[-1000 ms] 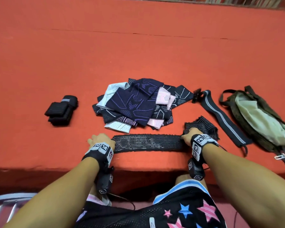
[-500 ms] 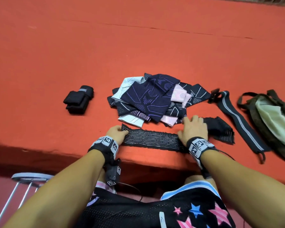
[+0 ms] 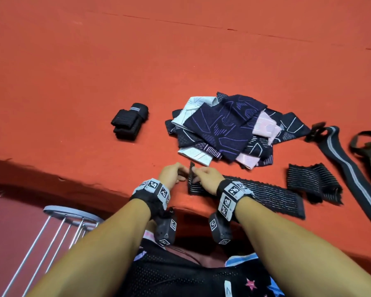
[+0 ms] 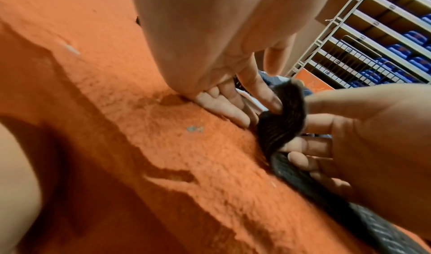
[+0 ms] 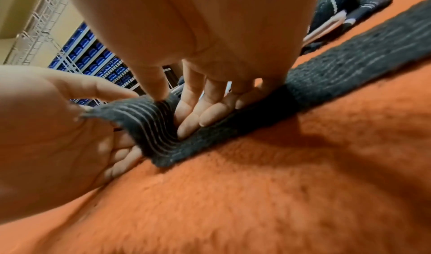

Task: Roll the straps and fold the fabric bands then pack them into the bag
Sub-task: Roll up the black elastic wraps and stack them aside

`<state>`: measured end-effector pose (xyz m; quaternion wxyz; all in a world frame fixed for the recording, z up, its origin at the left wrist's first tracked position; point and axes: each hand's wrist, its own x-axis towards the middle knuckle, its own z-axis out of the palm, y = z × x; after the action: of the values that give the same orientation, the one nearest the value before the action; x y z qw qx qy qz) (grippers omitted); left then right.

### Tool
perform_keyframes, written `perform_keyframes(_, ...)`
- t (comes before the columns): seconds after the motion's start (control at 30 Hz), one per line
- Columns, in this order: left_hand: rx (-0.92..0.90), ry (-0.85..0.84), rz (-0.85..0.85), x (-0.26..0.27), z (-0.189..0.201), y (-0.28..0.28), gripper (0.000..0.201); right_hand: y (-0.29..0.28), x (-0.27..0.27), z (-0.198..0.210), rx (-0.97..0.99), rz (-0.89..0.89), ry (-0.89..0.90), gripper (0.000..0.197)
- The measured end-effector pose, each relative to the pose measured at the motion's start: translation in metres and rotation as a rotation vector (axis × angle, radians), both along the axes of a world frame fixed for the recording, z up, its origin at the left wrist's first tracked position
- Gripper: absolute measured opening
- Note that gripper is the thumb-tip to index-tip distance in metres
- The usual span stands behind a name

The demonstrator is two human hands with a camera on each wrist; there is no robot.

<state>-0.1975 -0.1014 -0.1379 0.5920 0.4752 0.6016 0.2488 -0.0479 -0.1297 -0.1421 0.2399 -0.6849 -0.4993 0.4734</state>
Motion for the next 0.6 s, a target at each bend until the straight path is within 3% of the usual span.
perform_keyframes(0.1, 0.092, 0.040, -0.074, -0.002, -0.009, -0.004, 0.029, 0.000, 0.006, 0.004, -0.016, -0.057, 0.048, 0.057)
perform_keyframes(0.27, 0.167, 0.082, -0.033, 0.004, -0.018, -0.009, 0.027, -0.005, 0.018, 0.004, 0.061, -0.007, -0.108, 0.015)
perform_keyframes(0.4, 0.174, 0.157, -0.056, 0.009, -0.024, -0.012, 0.017, -0.008, 0.027, 0.006, 0.115, 0.012, -0.283, 0.008)
perform_keyframes(0.6, 0.172, 0.250, -0.059, 0.021, -0.027, -0.013, 0.016, -0.010, 0.033, 0.008, 0.083, 0.014, -0.506, 0.018)
